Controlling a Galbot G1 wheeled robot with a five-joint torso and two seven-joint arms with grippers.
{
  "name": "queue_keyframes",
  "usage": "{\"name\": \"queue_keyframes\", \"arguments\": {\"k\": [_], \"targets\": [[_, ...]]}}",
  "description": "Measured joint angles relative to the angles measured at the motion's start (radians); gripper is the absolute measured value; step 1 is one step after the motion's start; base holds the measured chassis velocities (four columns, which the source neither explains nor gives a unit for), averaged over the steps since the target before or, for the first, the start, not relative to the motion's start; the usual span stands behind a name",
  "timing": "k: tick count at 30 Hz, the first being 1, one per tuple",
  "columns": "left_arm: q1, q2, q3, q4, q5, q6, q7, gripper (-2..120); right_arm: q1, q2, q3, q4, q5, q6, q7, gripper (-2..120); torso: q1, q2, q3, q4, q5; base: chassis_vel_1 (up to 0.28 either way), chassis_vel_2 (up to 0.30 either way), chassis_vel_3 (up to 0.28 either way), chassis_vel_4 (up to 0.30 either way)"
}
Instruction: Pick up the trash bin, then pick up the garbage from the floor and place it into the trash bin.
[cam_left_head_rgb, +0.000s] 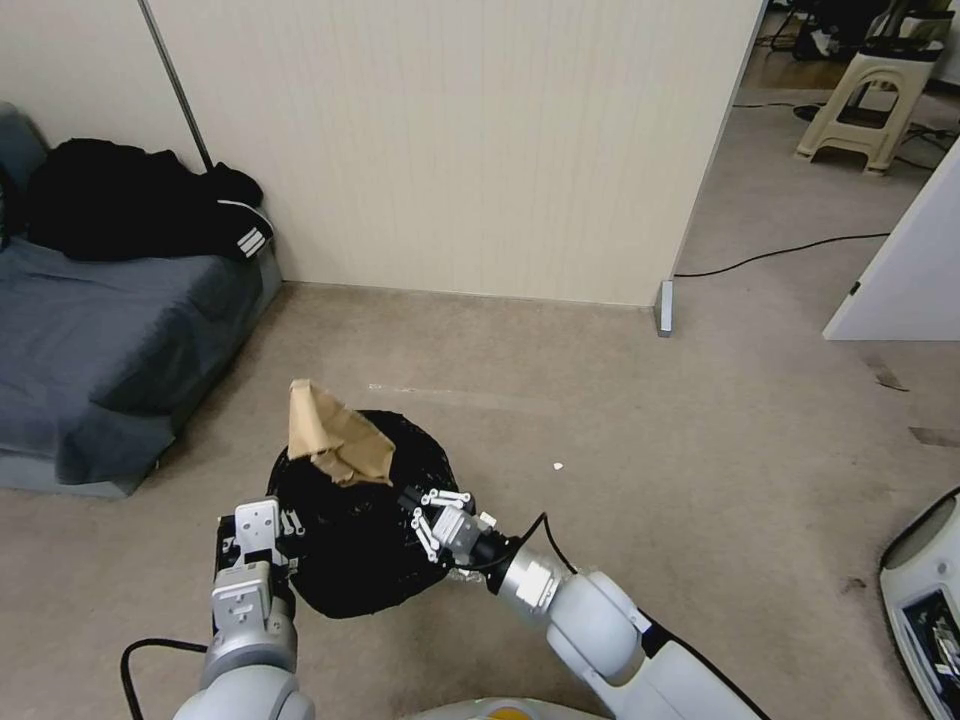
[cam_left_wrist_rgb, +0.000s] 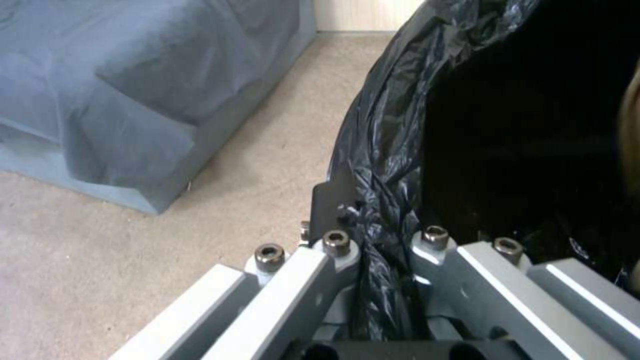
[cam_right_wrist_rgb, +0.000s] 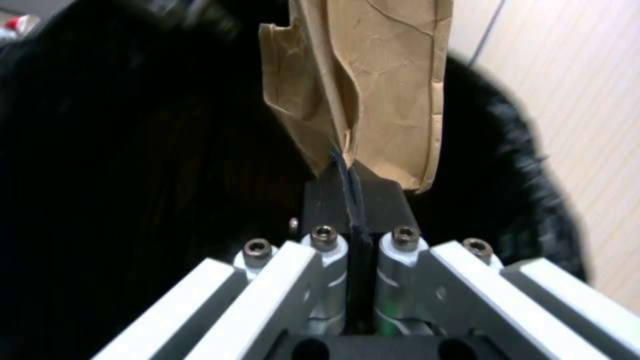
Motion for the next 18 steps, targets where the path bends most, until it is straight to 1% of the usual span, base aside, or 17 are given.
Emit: {"name": "queue_keyframes", "arguments": {"k": [2, 9, 10, 11, 13, 14, 17, 18], "targets": [[-0.001, -0.001, 0.001, -0.001, 0.0, 0.0, 0.0, 1, -0.001, 0.005, -0.009, -0.022, -0.018, 0.007, 0.0, 0, 0.0, 0.0, 0.0, 0.0, 0.0, 0.0, 0.0, 0.0, 0.0], [-0.004, -0.004, 0.002, -0.001, 0.001, 0.001, 0.0, 1, -0.001, 0.004, -0.02, -0.04, -0.05, 0.012, -0.001, 0, 0.0, 0.0, 0.0, 0.0, 0.0, 0.0, 0.0, 0.0, 0.0], [-0.004, -0.004, 0.002, -0.001, 0.001, 0.001, 0.0, 1, -0.003, 0.002, -0.021, -0.042, -0.058, 0.017, -0.001, 6, 0.0, 0.0, 0.0, 0.0, -0.0001, 0.0, 0.0, 0.0, 0.0], [-0.004, -0.004, 0.002, -0.001, 0.001, 0.001, 0.0, 1, -0.003, 0.002, -0.021, -0.042, -0.058, 0.017, -0.001, 6, 0.0, 0.0, 0.0, 0.0, -0.0001, 0.0, 0.0, 0.0, 0.0], [-0.007, -0.005, 0.001, -0.001, 0.001, 0.002, 0.001, 1, -0.008, -0.002, -0.022, -0.045, -0.068, 0.023, -0.001, 15, 0.0, 0.0, 0.0, 0.0, -0.0001, 0.0, 0.0, 0.0, 0.0], [-0.007, -0.005, 0.001, -0.001, 0.001, 0.002, 0.001, 1, -0.008, -0.002, -0.022, -0.045, -0.068, 0.023, -0.001, 15, 0.0, 0.0, 0.0, 0.0, -0.0001, 0.0, 0.0, 0.0, 0.0], [-0.007, -0.004, -0.001, -0.001, 0.001, 0.003, 0.001, 1, -0.018, -0.005, -0.019, -0.047, -0.075, 0.031, -0.001, 30, 0.0, 0.0, 0.0, 0.0, 0.0, 0.0, 0.0, 0.0, 0.0], [-0.007, -0.004, -0.001, -0.001, 0.001, 0.003, 0.001, 1, -0.018, -0.005, -0.019, -0.047, -0.075, 0.031, -0.001, 30, 0.0, 0.0, 0.0, 0.0, 0.0, 0.0, 0.0, 0.0, 0.0]]}}
